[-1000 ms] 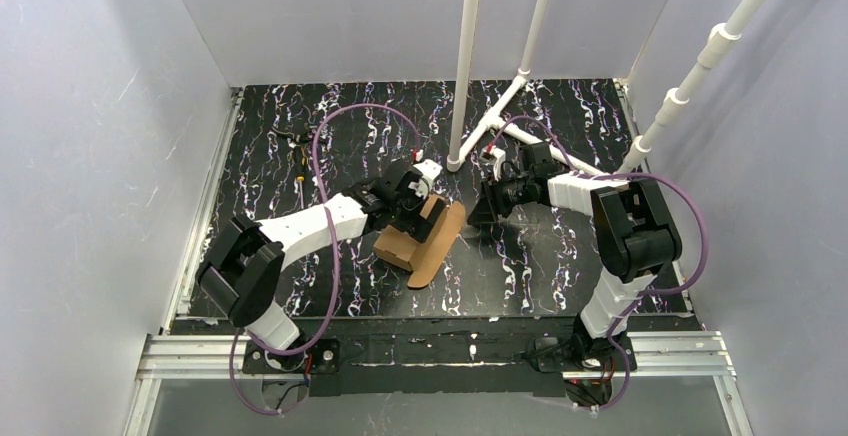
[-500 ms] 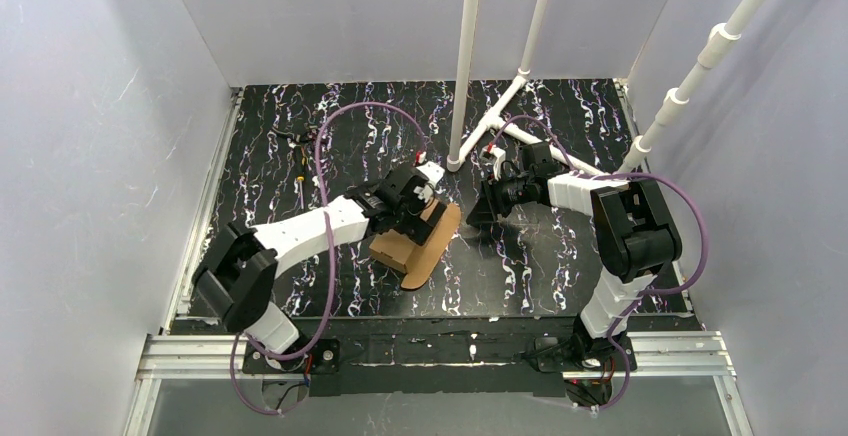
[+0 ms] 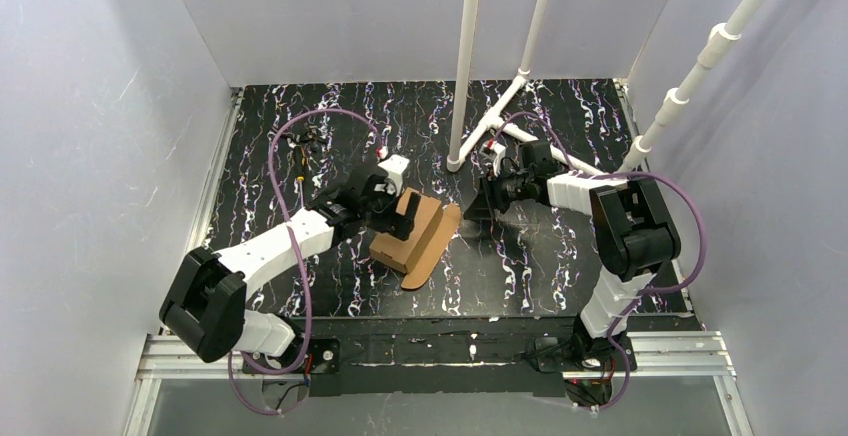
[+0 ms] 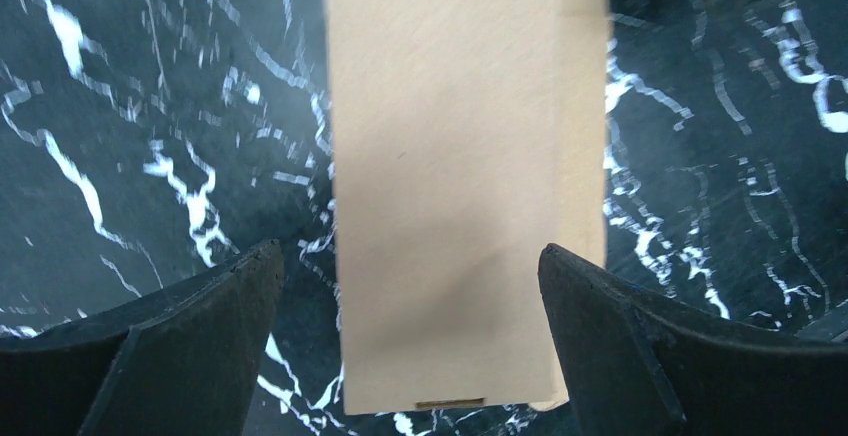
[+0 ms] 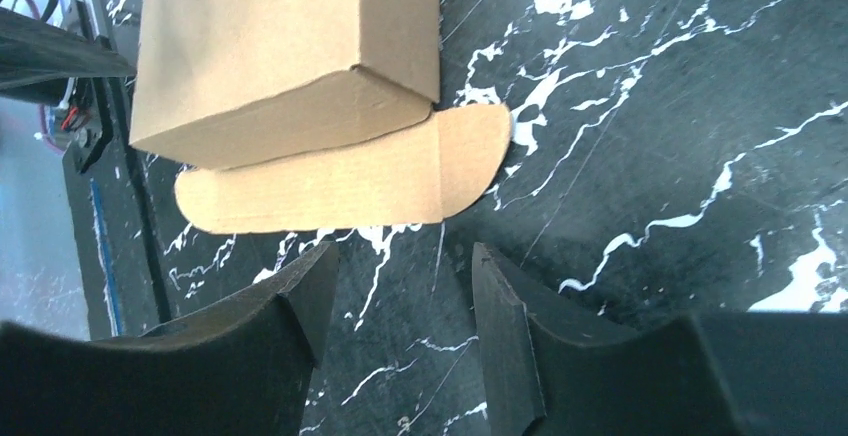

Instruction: Fold the paper box

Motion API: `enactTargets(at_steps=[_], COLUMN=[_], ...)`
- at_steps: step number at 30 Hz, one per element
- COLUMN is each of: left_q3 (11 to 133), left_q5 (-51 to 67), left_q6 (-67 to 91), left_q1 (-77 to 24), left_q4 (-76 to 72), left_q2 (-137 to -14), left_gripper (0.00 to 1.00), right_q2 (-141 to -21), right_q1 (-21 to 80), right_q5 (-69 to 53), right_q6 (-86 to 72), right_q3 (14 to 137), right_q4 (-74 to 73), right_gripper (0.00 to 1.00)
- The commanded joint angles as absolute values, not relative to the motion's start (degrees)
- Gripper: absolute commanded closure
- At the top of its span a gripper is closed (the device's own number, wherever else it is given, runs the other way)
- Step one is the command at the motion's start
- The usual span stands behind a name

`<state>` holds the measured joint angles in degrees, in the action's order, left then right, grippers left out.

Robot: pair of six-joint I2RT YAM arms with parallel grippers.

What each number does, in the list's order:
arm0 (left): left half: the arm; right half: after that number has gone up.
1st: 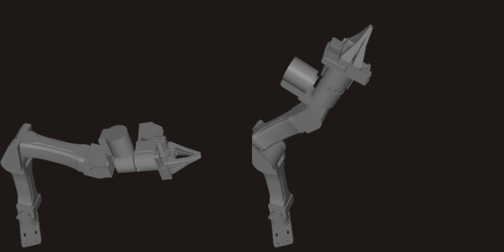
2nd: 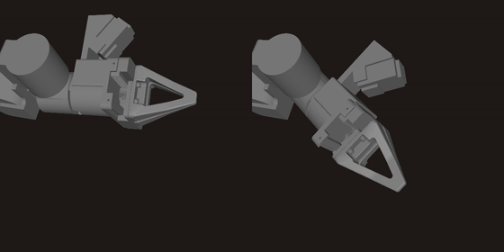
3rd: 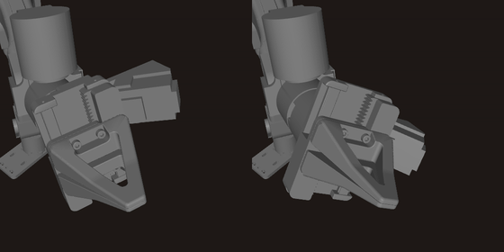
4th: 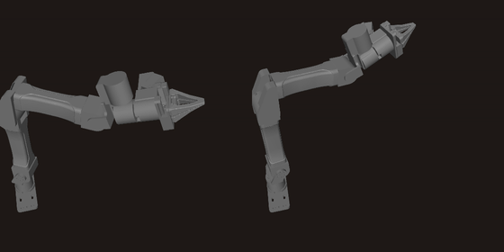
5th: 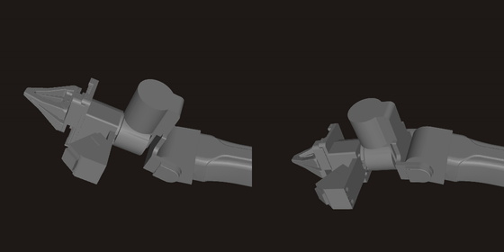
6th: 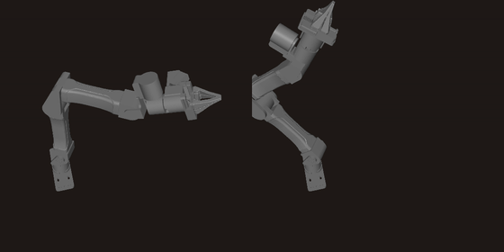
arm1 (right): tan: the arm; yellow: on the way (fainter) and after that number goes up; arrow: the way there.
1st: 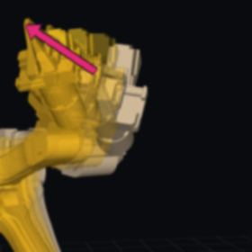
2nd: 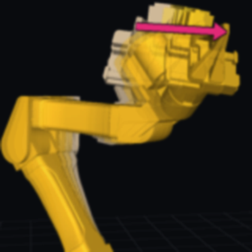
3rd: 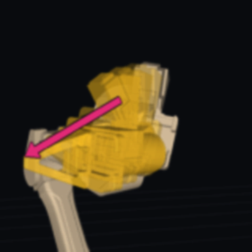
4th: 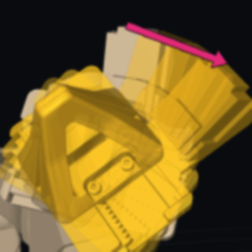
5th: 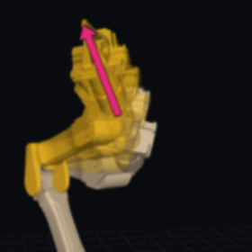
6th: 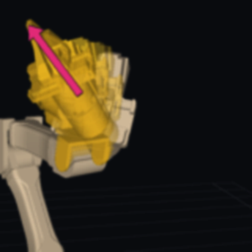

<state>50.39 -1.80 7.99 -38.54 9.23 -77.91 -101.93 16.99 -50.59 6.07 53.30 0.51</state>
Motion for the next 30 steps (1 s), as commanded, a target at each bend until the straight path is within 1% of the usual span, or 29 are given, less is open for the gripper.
enactTargets(at_steps=[1,6,12,20,30], left_q3=[46.4,46.1,45.6,46.4,46.1], left_q5=[6.7,8.1,9.3,7.9,7.8], left_q6=[10.7,10.4,10.8,10.4,10.3], left_q1=[-34.6,-34.6,-34.6,-34.6,-35.1], left_q4=[5.4,4.0,3.0,3.9,3.6], left_q2=[-76.2,-76.2,-78.3,-81.4,-81.8], left_gripper=[0.02,0.02,0.02,0.02,0.02], right_q2=[-106.1,-110.9,-111.7,-113.0,-114.3], right_q1=[17.6,18.4,19.2,19.6,20.3], right_q5=[-48.8,-47.0,-48.2,-45.6,-49.0], right_q6=[2.9,0.5,-1.7,-3.7,-5.7], right_q3=[55.0,56.6,55.5,55.9,56.0], right_q4=[6.5,9.7,12.4,10.8,9.5], right_gripper=[0.39,0.37,0.38,0.41,0.44])
